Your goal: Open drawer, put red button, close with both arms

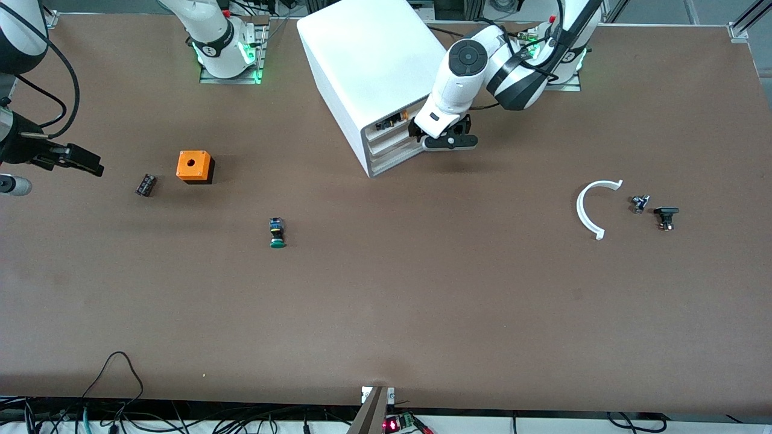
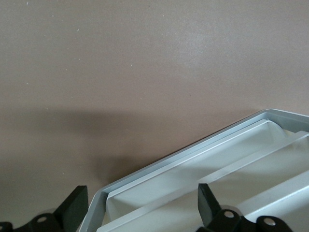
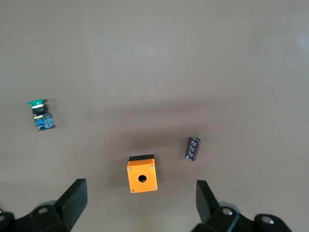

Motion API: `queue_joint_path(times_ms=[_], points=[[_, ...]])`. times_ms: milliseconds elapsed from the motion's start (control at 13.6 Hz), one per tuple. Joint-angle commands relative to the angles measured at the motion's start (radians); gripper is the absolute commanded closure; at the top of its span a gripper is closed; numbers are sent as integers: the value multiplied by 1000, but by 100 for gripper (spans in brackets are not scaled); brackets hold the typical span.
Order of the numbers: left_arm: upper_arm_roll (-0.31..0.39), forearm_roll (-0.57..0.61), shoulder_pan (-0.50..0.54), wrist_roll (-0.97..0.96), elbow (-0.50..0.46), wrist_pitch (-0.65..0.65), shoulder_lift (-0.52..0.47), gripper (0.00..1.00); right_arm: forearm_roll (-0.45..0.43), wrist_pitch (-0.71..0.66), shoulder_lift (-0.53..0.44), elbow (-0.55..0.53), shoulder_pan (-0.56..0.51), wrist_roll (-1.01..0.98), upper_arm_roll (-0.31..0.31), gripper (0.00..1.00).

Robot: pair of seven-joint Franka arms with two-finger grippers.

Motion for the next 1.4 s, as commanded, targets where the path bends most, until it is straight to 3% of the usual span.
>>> queue_joint_path(times_ms=[0,221,515,662,809,1103,1324], points=[[-11,-13,11,15,-2,-17,-37,0,21,74,-94,-127,1,-30,-7,0],[23,-1,115,17,43,-14,-83,0,18,62,-97,-121,1,-35,-5,0],[222,-1,140,65,150,-19,-118,0,13,59,-95,-119,1,-62,-7,0],[268,-3,153,226,161,-54,-168,0,13,70,-92,-116,1,-62,-5,0],[325,-4,158,384,223,-173,-212,0,15,64,-88,-104,1,-62,-5,0],[465,-7,166,625,414,-535,-250,0,18,54,-89,-101,1,-50,-4,0],[577,-3,175,797,468,-631,-265,0,19,48,-91,-101,1,-50,-4,0]])
